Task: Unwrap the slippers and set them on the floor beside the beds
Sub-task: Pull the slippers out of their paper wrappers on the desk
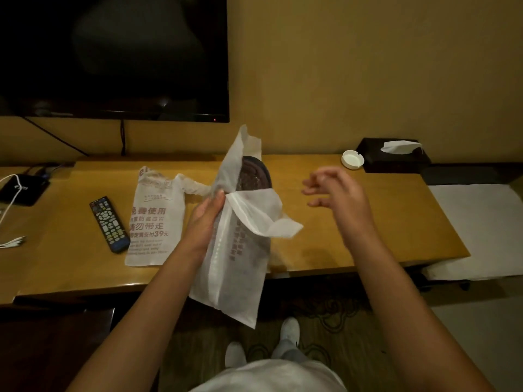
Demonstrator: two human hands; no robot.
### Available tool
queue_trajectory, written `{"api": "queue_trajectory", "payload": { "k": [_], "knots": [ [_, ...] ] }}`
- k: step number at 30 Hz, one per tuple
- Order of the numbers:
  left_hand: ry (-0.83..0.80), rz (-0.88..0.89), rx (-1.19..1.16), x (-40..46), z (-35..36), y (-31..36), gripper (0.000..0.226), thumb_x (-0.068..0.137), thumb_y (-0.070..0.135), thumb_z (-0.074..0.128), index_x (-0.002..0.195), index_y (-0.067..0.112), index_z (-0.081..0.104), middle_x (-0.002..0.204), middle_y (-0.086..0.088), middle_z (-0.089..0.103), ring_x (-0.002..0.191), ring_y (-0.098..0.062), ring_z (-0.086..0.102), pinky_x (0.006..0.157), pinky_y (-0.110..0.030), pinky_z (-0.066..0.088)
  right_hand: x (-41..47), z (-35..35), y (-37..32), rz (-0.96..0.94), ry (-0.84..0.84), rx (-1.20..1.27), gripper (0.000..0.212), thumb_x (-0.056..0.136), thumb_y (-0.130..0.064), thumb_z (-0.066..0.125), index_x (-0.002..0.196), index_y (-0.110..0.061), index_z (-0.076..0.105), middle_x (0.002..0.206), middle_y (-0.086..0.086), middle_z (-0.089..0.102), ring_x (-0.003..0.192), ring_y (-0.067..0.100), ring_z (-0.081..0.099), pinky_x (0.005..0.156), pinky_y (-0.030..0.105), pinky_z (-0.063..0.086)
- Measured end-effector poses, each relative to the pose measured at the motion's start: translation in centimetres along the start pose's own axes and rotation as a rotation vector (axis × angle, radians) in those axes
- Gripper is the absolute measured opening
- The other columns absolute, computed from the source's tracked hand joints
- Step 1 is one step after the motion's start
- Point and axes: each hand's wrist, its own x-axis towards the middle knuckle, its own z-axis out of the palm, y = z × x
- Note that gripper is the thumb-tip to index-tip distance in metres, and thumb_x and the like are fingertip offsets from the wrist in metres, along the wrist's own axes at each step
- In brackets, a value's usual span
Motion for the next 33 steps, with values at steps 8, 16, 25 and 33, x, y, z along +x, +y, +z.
{"api": "queue_trajectory", "payload": {
  "k": [8, 16, 25, 33],
  "knots": [
    [-0.219, 0.223, 0.435, 0.2, 1.1, 0.5, 0.028, 0.089, 0.045, 0.066, 0.105, 0.023, 0.073, 0.099, 0.002, 0.076, 0.089, -0.013, 0.072, 0.075, -0.027, 0.056, 1.3, 2.7, -0.8, -0.069, -0.274, -0.221, 0.023, 0.093, -0.031, 0.067, 0.113, -0.02, 0.072, 0.106, 0.001, 0.074, 0.1, 0.015, 0.07, 0.086, 0.043, 0.059],
    [-0.345, 0.301, 0.744, 0.3, 3.5, -1.6, 0.017, 0.074, 0.034, 0.07, 0.08, 0.019, 0.069, 0.078, 0.001, 0.074, 0.076, -0.01, 0.071, 0.063, -0.04, 0.057, 0.6, 6.6, -2.7, -0.455, -0.476, -0.986, 0.024, 0.087, -0.03, 0.061, 0.067, -0.026, 0.048, 0.069, -0.007, 0.052, 0.069, 0.02, 0.055, 0.055, 0.033, 0.035],
    [-0.141, 0.177, 0.443, -0.6, 2.9, -3.9, 0.018, 0.076, 0.029, 0.073, 0.091, 0.02, 0.077, 0.083, 0.0, 0.077, 0.074, -0.007, 0.066, 0.063, -0.031, 0.051, -2.0, 3.4, -0.2, -0.216, -0.644, -0.448, 0.018, 0.094, -0.029, 0.065, 0.094, -0.022, 0.081, 0.094, -0.003, 0.078, 0.096, 0.004, 0.069, 0.108, 0.038, 0.044],
    [-0.143, 0.208, 0.578, 0.0, 3.8, -3.1, 0.024, 0.086, 0.016, 0.074, 0.109, 0.009, 0.075, 0.097, 0.005, 0.077, 0.093, -0.01, 0.072, 0.077, -0.025, 0.056, 1.3, -1.0, 2.7, 0.05, -0.421, -0.531, 0.039, 0.076, -0.055, 0.077, 0.105, -0.032, 0.064, 0.096, -0.013, 0.07, 0.083, -0.001, 0.067, 0.07, 0.029, 0.057]
  ]
}}
